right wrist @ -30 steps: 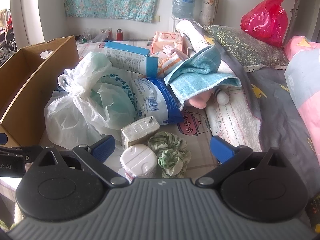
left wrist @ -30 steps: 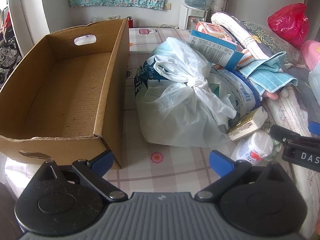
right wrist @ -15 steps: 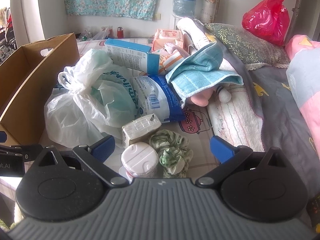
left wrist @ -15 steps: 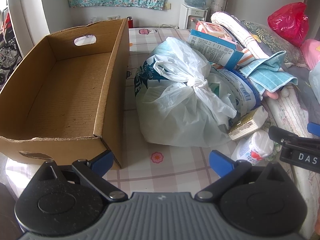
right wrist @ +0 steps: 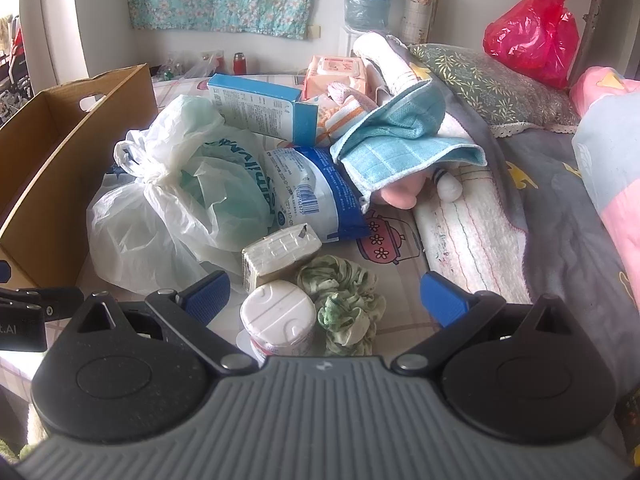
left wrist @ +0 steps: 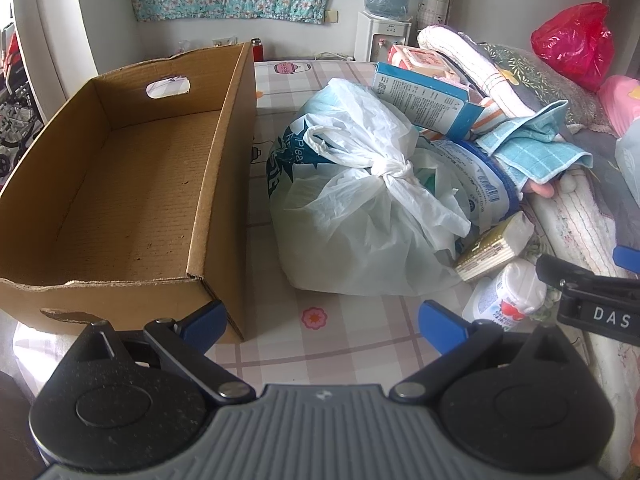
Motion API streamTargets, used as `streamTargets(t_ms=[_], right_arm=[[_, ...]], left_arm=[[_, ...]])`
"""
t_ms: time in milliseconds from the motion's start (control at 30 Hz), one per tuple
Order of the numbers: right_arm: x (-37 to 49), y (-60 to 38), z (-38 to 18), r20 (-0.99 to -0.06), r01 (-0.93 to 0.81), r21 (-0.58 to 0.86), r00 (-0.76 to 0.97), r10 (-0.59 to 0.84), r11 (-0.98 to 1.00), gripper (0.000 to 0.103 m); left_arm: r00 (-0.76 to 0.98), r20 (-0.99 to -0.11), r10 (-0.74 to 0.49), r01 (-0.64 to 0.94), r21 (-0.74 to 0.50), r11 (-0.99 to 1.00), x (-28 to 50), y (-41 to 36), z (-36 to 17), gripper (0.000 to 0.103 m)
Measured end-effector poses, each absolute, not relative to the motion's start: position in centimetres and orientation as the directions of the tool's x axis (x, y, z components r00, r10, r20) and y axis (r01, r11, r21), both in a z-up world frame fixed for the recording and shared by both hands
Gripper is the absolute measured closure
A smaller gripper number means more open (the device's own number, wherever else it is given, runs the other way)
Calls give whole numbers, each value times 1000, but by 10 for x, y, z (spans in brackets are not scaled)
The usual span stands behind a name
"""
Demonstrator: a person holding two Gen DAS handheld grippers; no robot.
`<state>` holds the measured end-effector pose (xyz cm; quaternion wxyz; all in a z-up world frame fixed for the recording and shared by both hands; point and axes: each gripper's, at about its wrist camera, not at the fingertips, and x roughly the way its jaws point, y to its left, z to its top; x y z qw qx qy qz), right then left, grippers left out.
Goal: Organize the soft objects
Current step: 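Reach the left tool toward the blue bandage box in the pile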
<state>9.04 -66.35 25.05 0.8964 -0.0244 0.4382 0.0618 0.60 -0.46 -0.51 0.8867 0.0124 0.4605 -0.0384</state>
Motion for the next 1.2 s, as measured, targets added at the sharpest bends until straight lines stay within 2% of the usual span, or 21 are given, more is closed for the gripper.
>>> streamTargets(t_ms=[300,567,800,1100,1200], right_arm=[[80,-693,245,-758,-91,44,646,92,995,1],[93,-723,266,-654,-108,117,739,158,987,1],[128,-718,280,-579,-167,147,784,221,975,1],[182,-680,264,-573,-265,111,770,280,958,2],[200,-673,261,-577,-313,84,759,302,946,3]], left_arm=[[625,-766,-147,213,-14,977,12,-16,22,0],[661,-692,-291,280,-132,951,55,-15,68,0],[636,-716,-288,257,-156,954,121,-23,81,1],[572,-767,-292,219,-201,955,183,-45,62,12],[555,-774,-306,215,-222,951,200,-51,53,21]])
